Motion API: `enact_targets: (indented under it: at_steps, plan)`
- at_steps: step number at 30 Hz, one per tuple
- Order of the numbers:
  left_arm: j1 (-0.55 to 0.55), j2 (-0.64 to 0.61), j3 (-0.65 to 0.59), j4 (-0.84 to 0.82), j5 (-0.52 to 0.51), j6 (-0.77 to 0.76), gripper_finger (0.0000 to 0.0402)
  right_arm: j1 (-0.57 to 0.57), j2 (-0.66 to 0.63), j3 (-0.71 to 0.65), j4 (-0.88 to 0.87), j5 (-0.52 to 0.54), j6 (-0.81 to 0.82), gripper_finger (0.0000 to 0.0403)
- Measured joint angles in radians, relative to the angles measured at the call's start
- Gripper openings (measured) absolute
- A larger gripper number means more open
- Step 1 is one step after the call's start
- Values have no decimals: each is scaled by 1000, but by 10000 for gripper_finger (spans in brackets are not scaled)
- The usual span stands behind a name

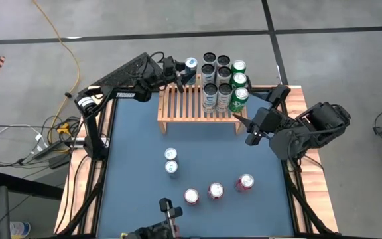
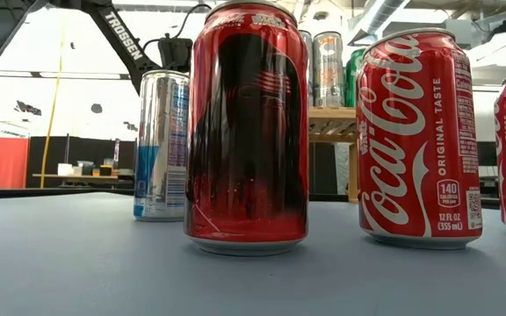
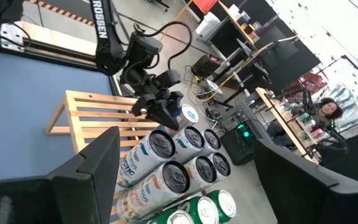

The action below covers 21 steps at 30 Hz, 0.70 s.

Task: Place canned beverage on shelf
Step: Put the top left blue soda can on the shelf

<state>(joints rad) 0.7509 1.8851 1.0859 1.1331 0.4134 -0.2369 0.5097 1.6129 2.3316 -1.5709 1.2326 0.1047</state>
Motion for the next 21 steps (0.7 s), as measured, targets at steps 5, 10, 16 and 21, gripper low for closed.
enact_targets:
  at_steps: [5,10,16,21]
  plan:
    - [0,14,2,32,-5,-9,243,-14,-9,0,0,-10,0,314]
    - [0,68,72,29,38,-39,243,-24,-10,0,0,-38,0,314]
    - [15,98,121,6,117,-85,243,-24,-12,0,0,-39,0,314]
    - [41,97,121,-19,157,-131,243,-24,-12,0,0,-39,0,314]
